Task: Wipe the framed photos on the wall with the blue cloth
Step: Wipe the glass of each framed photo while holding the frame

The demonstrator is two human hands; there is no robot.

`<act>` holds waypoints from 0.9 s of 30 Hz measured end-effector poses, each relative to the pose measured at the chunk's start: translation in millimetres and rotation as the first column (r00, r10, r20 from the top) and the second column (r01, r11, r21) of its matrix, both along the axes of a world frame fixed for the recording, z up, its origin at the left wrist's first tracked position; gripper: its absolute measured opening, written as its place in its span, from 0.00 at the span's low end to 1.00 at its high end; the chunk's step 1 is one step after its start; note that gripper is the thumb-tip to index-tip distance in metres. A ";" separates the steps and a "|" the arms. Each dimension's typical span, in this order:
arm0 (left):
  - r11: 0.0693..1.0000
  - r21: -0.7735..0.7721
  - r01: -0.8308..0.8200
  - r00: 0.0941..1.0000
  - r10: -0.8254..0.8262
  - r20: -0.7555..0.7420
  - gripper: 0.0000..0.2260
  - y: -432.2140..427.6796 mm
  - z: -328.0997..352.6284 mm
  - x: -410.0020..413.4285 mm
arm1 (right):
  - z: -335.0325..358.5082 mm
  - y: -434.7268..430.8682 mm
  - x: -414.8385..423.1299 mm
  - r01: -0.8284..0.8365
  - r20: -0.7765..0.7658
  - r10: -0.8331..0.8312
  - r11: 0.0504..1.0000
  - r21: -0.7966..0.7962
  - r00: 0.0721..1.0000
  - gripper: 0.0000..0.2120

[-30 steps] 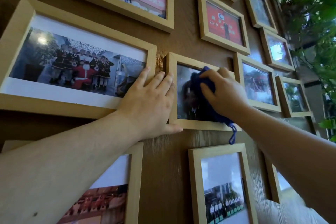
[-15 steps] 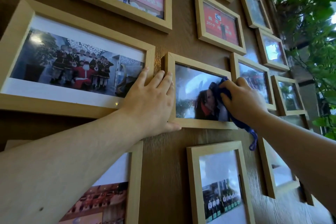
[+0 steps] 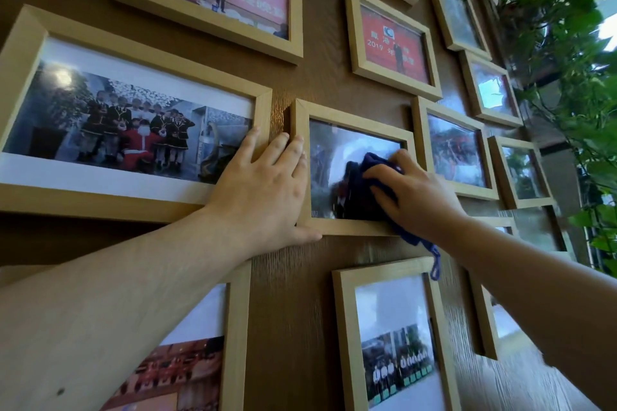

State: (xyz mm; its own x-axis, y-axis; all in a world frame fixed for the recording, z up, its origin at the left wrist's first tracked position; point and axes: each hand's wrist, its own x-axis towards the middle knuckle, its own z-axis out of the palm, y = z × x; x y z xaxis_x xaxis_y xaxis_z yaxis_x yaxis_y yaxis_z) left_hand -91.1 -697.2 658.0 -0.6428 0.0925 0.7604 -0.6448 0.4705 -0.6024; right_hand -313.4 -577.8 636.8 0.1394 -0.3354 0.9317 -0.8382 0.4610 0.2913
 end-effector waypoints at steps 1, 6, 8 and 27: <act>1.000 0.001 -0.004 1.000 0.004 0.001 0.50 0.3 0.1 -0.1 | -1.7 4.5 -9.8 0.022 0.039 -0.021 1.000 -0.018 0.999 0.14; 1.000 -0.002 -0.018 1.000 0.018 -0.001 0.51 1.3 -0.5 -0.8 | -8.3 15.0 -26.5 0.076 0.082 -0.074 0.997 -0.024 0.994 0.14; 1.000 -0.002 -0.025 1.000 0.025 -0.004 0.51 1.1 -0.5 -1.0 | -10.7 12.3 -11.4 0.045 0.009 -0.046 0.998 0.042 0.999 0.15; 0.999 -0.048 -0.001 0.999 0.002 0.033 0.45 9.1 -8.2 2.2 | -14.7 20.1 38.2 -0.027 -0.145 0.045 0.992 0.120 0.988 0.15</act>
State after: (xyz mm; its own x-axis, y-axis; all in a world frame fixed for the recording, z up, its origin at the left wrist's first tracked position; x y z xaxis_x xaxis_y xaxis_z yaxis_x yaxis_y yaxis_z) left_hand -88.9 -688.2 649.8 -0.6675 0.1273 0.7337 -0.6251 0.4396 -0.6450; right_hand -275.3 -557.7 622.1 0.2860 -0.4331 0.8548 -0.7976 0.3867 0.4629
